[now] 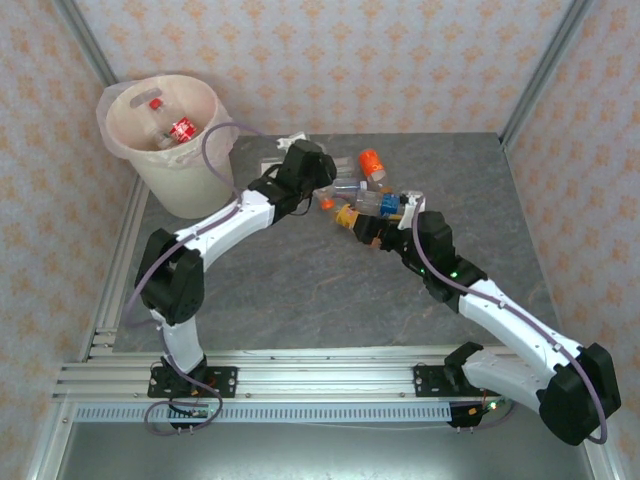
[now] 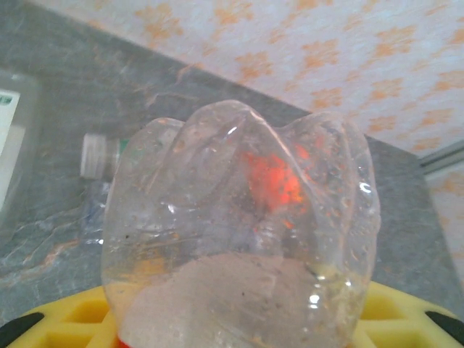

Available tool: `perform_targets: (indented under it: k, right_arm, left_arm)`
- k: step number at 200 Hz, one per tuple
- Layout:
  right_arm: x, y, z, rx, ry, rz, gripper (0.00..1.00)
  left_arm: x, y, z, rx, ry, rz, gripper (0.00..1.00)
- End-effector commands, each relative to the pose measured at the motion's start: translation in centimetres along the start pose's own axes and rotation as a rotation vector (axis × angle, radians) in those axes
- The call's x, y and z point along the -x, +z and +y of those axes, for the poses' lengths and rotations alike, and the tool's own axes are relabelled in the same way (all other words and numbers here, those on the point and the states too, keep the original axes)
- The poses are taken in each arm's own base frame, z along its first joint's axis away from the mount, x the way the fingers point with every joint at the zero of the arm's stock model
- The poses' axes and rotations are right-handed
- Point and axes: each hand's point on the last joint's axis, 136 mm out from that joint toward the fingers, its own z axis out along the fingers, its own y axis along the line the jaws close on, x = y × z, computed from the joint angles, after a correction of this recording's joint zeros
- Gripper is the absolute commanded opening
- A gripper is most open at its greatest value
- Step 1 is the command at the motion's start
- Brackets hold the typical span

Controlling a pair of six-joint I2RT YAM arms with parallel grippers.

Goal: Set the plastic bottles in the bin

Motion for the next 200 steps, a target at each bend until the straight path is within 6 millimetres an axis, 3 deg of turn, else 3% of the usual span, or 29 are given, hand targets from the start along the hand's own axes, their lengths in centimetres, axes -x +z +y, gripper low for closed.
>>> perform_targets:
  k: [1,29,56,116,146,200]
  right_arm:
    - [1.3,-0.6,2.3,0.12,-0.101,-0.065,0.99]
    - [1.7,-0.7,2.8,0.14,-0.141,-0.077,0.99]
    - [2.1,-0.7,3.3,0.159,-0.142,-0.077,0.99]
    - [2.3,0.2,3.4,0.147,-0.109,-0.057,0.99]
    - [2.4,0.3,3.8,0.16,-0.099,-0.045,0.99]
    - [1.8,0.2,3.6,0.154,-0.098,-0.01,0.99]
  left_arm:
    - [3.2,-3.3,-2.3,-0.071,0.077,-0.055,0.51]
    - [5.2,-5.7,-2.4,-0.066,0.129,-0.085,0.5]
    - [8.0,-8.1,-1.3,-0.013,0.177,-0.133,0.5]
    - [16.0,-12.6,2.3,0.105,0.232,-0.252,0.5]
    - [19.1,-14.2,2.9,0.156,0.29,-0.308,0.5]
    - [26.4,-19.1,6.0,0.371,0.347,-0.509,0.51]
